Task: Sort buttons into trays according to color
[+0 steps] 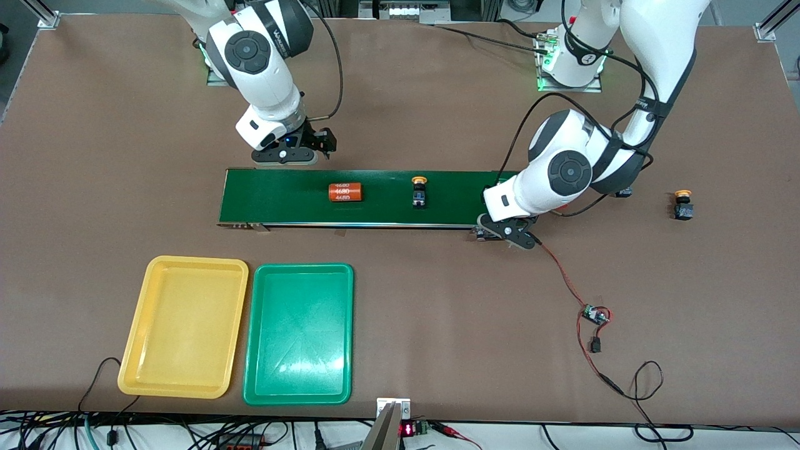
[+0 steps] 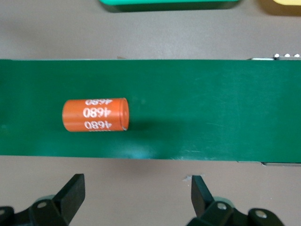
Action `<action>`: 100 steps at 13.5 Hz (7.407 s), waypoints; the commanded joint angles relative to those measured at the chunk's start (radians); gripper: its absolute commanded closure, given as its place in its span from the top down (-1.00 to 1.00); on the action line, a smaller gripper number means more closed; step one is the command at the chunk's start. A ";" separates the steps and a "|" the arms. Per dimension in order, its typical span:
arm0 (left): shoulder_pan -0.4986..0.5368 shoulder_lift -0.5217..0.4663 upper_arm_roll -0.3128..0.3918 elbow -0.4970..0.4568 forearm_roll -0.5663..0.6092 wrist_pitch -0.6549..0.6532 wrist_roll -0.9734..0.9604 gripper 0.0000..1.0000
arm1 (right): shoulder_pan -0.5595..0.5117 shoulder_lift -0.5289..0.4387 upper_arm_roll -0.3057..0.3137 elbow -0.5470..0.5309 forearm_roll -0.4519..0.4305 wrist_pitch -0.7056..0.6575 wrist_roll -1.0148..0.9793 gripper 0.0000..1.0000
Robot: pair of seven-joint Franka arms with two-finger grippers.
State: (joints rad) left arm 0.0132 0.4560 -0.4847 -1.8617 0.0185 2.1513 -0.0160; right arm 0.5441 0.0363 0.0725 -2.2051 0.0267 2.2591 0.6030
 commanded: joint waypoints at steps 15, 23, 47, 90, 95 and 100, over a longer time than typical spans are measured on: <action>-0.058 0.055 0.003 -0.025 -0.020 0.075 0.004 1.00 | 0.117 0.228 -0.007 0.243 -0.045 0.046 0.216 1.00; 0.147 -0.102 0.012 -0.014 -0.026 -0.083 0.005 1.00 | 0.115 0.321 -0.007 0.329 -0.042 0.046 0.290 1.00; 0.435 -0.112 -0.089 -0.410 -0.065 0.120 -0.088 1.00 | 0.102 0.518 -0.010 0.409 -0.085 0.189 0.212 -0.82; 0.083 -0.120 -0.192 -0.264 0.331 0.042 0.683 1.00 | -0.572 0.833 -0.071 0.765 -0.022 0.126 -0.738 0.42; 0.172 -0.178 -0.151 -0.261 0.318 0.044 0.688 1.00 | -0.561 0.772 -0.070 0.771 -0.011 0.000 -0.741 0.72; 0.436 -0.194 -0.126 -0.235 0.319 0.019 0.680 1.00 | -0.517 0.659 -0.057 0.881 0.076 -0.384 -0.718 0.71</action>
State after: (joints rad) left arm 0.3820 0.2759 -0.6047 -2.0975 0.3298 2.1890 0.6681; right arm -0.0008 0.7481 0.0141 -1.3296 0.0539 1.9821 -0.1239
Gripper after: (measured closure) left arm 0.000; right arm 0.141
